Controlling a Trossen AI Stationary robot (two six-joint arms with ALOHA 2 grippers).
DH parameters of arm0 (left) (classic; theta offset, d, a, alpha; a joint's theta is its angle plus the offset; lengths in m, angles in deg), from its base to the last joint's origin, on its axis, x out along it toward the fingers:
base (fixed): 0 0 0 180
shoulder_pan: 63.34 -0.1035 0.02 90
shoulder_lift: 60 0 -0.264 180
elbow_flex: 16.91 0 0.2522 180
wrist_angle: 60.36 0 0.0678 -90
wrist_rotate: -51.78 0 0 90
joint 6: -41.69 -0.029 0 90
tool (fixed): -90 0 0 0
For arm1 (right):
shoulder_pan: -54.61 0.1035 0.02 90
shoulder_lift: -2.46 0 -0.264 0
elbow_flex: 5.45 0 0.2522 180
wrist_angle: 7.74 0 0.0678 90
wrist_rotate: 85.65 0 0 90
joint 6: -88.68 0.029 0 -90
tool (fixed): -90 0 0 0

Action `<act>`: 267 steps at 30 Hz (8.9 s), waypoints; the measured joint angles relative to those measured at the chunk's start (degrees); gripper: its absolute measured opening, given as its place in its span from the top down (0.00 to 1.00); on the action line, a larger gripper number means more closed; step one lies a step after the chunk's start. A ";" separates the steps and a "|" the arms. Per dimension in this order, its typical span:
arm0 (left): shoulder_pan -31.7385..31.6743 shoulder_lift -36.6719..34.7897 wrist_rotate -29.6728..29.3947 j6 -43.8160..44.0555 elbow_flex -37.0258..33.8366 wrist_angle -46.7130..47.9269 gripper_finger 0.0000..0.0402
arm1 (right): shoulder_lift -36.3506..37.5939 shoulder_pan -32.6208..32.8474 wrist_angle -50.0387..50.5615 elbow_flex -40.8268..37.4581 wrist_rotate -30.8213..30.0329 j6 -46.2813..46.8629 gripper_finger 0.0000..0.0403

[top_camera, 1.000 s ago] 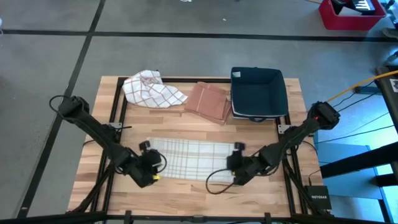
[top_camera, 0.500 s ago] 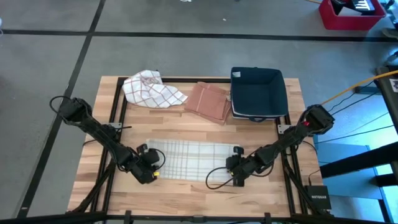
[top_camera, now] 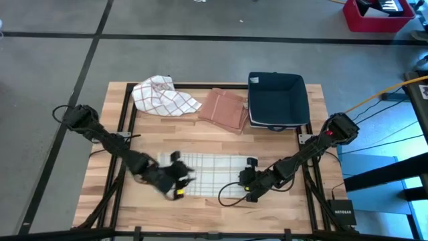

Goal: Fold towel
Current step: Fold the bottom white towel

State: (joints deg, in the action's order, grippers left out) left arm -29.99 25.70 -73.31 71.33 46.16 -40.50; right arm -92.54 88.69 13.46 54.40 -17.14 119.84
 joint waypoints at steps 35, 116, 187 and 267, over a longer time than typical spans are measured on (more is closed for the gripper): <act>-10.35 16.50 16.70 -11.68 -0.08 -12.55 0.64 | 21.14 1.57 2.01 -21.11 12.36 53.47 0.37; -11.67 19.07 18.59 -11.78 2.07 -9.64 0.64 | 12.35 -3.82 -4.19 -0.86 -9.46 30.57 0.93; -6.23 15.80 18.62 -1.28 5.04 5.15 0.64 | -9.51 -15.47 -32.62 7.84 9.48 24.54 0.94; 0.34 12.28 13.50 22.56 1.01 17.34 0.64 | -22.52 -8.94 -26.99 13.20 6.03 -13.22 0.61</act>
State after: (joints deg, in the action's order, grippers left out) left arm -29.65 37.99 -59.82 93.88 47.17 -23.16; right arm -115.06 79.76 -13.53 67.59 -11.11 106.62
